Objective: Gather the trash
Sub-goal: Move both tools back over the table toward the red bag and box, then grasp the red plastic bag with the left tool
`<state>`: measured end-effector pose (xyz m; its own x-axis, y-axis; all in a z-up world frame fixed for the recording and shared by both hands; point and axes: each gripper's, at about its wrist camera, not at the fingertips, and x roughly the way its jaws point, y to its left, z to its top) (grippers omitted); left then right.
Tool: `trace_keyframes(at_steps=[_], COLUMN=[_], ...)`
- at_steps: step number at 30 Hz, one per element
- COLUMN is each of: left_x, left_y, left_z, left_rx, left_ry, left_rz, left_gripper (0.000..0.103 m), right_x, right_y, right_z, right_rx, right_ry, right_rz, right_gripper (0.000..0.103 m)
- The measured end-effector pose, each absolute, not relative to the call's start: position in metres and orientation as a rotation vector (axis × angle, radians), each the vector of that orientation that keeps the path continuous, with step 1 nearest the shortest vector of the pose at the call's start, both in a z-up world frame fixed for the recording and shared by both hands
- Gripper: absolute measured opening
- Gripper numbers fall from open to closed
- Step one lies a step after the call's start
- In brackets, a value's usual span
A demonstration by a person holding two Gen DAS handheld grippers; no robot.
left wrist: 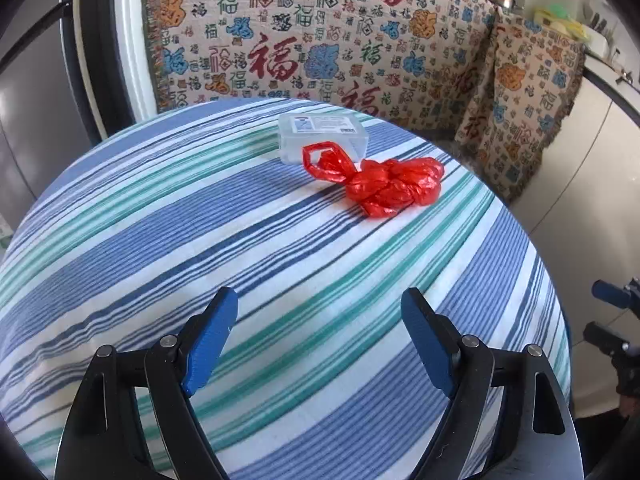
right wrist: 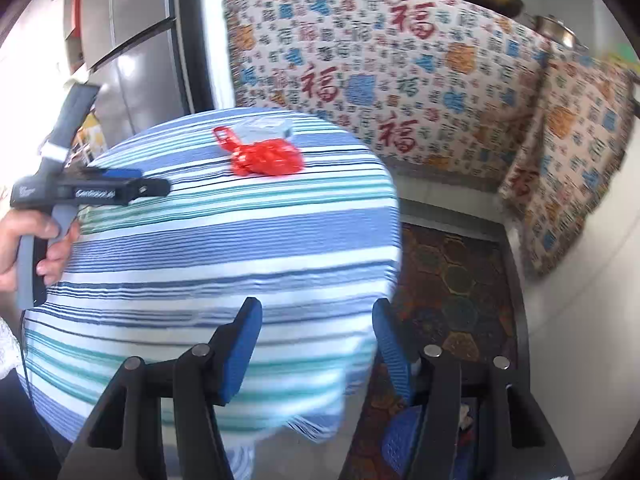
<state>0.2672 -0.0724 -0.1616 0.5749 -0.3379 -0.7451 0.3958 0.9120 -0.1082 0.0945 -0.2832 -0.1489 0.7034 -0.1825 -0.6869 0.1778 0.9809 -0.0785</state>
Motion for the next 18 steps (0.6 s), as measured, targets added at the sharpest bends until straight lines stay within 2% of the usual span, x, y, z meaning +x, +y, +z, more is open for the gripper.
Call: trace_keyframes(at_steps=[4,7,11,18], left_x=[0.298,0.325,0.358,0.369], left_y=[-0.088,-0.104,-0.113,-0.138], left_z=[-0.169,-0.168,-0.173,-0.17], left_rx=[0.111,0.217,0.249,0.316], left_ry=[0.866,0.825,0.836,0.783], left_rz=[-0.635,-0.661,-0.759,-0.867], left_gripper=[0.085,0.093,0.093,0.093], right_x=[0.113,0.114,0.111,0.105], right_y=[-0.267,-0.255,-0.245,-0.255], right_z=[-0.162,-0.169,-0.174,-0.181], right_rx=[-0.01,-0.017,-0.05,-0.02], right_ry=[0.786,0.799,0.808,0.835], right_rz=[-0.169,-0.135,-0.099,-0.086], right_gripper=[0.059,0.059,0.059,0.059])
